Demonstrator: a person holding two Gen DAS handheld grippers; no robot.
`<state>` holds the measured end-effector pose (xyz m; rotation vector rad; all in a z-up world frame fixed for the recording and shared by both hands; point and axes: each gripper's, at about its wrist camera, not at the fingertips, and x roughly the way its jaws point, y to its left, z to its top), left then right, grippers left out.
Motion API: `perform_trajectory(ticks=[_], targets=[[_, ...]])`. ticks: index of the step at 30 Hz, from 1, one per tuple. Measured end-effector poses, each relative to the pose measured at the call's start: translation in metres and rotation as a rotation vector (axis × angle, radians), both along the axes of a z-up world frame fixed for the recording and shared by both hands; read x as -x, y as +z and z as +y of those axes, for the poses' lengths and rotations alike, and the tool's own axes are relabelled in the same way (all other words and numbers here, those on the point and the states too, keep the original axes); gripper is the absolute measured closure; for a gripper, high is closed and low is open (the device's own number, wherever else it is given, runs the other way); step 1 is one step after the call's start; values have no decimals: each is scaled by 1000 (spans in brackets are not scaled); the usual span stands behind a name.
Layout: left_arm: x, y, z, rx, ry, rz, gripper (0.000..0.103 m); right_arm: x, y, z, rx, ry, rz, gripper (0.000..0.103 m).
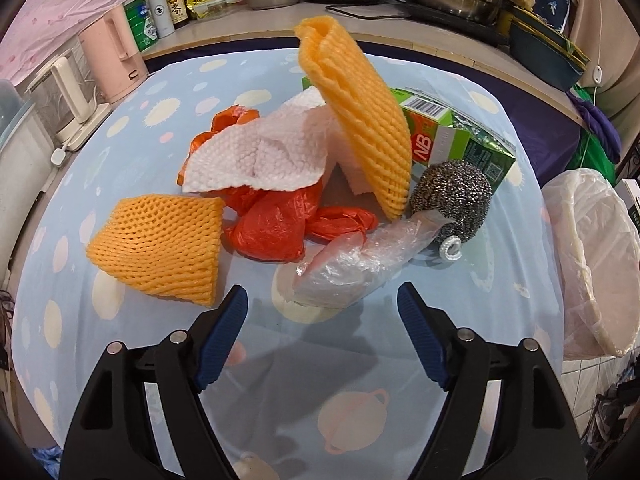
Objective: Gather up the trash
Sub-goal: 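Grasp the clear plastic bag with the left gripper while the right gripper grasps the steel wool scrubber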
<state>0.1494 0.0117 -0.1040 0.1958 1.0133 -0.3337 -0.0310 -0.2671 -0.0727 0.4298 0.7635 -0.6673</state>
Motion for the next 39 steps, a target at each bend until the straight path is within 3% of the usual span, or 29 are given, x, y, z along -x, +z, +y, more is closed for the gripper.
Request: perform_trajectory(ticks=[12, 18, 24, 39], targets=[[-16, -5, -1, 95, -13, 31, 31, -69, -4, 78, -66, 245, -33, 47], [-22, -9, -1, 137, -41, 78, 63, -96, -5, 102, -80, 295, -41, 47], [-19, -3, 7, 165, -52, 73, 79, -117, -10, 117, -104, 330, -39, 47], [-7, 0, 20, 166, -33, 61, 81, -166, -32, 152, -115, 408, -3, 47]])
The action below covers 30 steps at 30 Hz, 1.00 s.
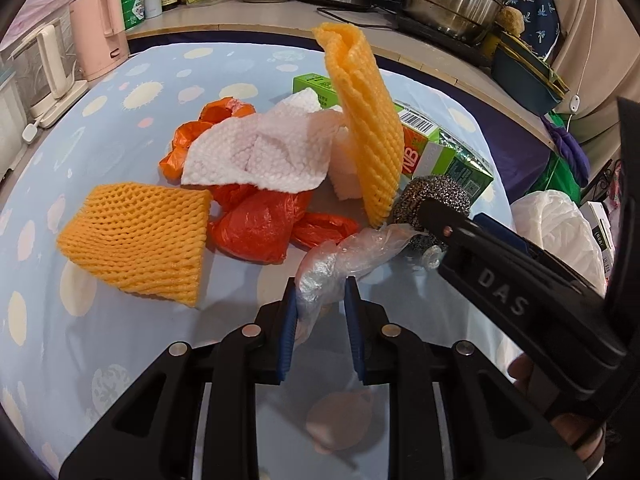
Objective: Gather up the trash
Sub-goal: 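Grasp the clear plastic bag with the left gripper while the right gripper grasps the steel wool scrubber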
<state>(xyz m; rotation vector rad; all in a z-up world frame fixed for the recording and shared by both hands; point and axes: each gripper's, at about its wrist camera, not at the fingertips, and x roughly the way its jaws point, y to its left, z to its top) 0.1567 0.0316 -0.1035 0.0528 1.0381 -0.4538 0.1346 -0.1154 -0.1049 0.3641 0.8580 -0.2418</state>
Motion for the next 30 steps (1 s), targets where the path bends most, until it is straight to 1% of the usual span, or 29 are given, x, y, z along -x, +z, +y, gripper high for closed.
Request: perform_trajectory(ticks=[3, 7, 8, 10, 16, 17, 19, 24, 26, 27, 29, 30], targets=[[2, 1, 1, -4, 5, -4, 81, -4, -6, 0, -21, -1, 10, 47], [6, 3, 3, -8, 12, -10, 81, 1, -7, -3, -42, 2, 7, 59], [7, 4, 3, -9, 14, -13, 81, 4, -5, -3, -41, 5, 3, 61], [9, 6, 3, -8, 15, -17, 81, 10, -2, -3, -42, 5, -8, 69], [20, 17, 1, -10, 4, -47, 81, 35, 13, -10, -55, -17, -45, 81], [22, 19, 0, -10, 3, -50, 81, 39, 15, -11, -56, -18, -50, 84], [27, 23, -1, -9, 0, -57, 81, 45, 18, -14, -60, -16, -54, 101], [38, 30, -4, -7, -11, -75, 81, 58, 17, -18, -65, -19, -46, 101], [42, 31, -5, -9, -12, -77, 81, 62, 15, -18, -67, -14, -41, 98], [43, 31, -5, -9, -11, -77, 81, 64, 16, -18, -61, -22, -49, 95], [45, 31, -5, -11, -8, -77, 81, 64, 18, -16, -45, -29, -53, 72], [45, 32, -4, -13, -5, -77, 81, 63, 20, -15, -36, -38, -59, 49]])
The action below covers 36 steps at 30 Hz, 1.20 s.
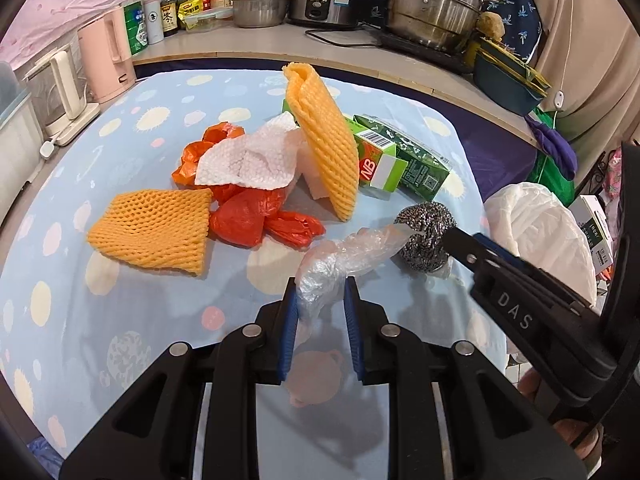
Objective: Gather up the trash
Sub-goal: 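Grasp the clear plastic bag with the left gripper while the right gripper grasps the steel wool scrubber, then carry the bag and scrubber over the white bin while both grippers open to drop them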
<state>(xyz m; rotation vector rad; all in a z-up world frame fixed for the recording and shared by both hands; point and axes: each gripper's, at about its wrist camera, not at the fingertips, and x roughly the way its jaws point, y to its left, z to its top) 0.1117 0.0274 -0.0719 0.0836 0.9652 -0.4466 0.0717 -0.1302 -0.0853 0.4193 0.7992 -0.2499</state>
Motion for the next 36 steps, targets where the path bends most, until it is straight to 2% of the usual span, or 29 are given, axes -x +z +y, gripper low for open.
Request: perform_trajectory(ticks=[1, 3, 7, 8, 9, 12, 16, 24, 31, 36], targets=[[1, 1, -1, 0, 2, 0, 81, -1, 1, 1, 14, -9, -10, 40], [1, 2, 0, -2, 9, -8, 81, -10, 1, 2, 45, -5, 1, 40], [-1, 5, 3, -3, 22, -16, 81, -31, -17, 0, 40, 17, 58, 40], [-1, 5, 3, -4, 24, -19, 81, -35, -21, 0, 34, 24, 72, 42], [-1, 6, 4, -4, 25, -20, 81, -38, -25, 0, 30, 31, 82, 51], [-1, 7, 6, -4, 30, -22, 81, -37, -25, 1, 32, 37, 77, 56], [-1, 9, 5, -4, 31, -28, 81, -29, -14, 1, 23, 47, 54, 64], [5, 22, -8, 3, 5, -59, 81, 9, 26, -10, 43, 8, -34, 64], [15, 38, -31, 21, -40, -91, 81, 51, 59, -37, 76, -74, -99, 64], [26, 50, -53, 36, -89, -117, 81, 79, 72, -61, 87, -143, -121, 64]])
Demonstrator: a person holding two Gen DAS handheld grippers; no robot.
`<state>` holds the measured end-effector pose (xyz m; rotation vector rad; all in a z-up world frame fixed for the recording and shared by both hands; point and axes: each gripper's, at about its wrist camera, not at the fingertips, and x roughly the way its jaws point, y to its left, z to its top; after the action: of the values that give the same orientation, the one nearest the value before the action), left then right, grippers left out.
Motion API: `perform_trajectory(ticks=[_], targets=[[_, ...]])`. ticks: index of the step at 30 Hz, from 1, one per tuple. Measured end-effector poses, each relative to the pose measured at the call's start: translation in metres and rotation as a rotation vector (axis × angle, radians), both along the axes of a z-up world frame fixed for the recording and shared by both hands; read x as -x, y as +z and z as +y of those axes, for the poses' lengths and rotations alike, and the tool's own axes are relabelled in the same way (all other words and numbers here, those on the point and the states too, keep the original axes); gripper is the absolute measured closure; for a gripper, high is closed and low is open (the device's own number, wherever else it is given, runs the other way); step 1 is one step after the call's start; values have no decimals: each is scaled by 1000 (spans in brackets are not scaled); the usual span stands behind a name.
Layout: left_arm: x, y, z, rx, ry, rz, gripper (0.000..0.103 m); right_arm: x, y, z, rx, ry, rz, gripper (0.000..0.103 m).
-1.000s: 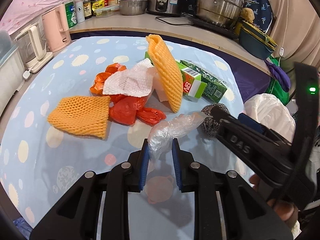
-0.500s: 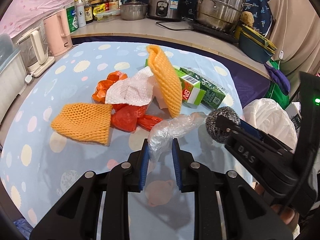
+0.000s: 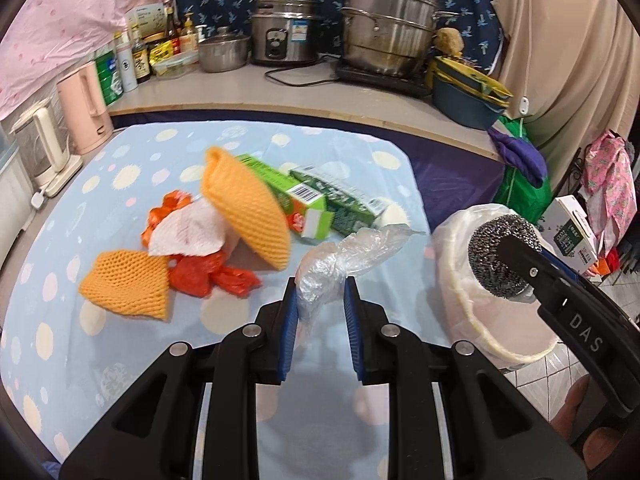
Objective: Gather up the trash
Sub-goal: 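Carry the bag and scrubber over the white bin while both grippers open to drop them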
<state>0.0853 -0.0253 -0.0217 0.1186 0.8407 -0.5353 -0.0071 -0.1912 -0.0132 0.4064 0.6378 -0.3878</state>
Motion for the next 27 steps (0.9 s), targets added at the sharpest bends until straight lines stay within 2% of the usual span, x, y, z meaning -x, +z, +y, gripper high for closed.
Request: perform_trajectory(ticks=[8, 14, 27], targets=[[22, 16, -44, 23, -87, -34, 81, 43, 9, -39, 18, -127, -23, 64], [38, 21, -81, 27, -152, -52, 81, 66, 5, -70, 11, -212, -20, 64], [49, 9, -146, -2, -230, -43, 81, 73, -19, -110, -22, -290, 23, 63]])
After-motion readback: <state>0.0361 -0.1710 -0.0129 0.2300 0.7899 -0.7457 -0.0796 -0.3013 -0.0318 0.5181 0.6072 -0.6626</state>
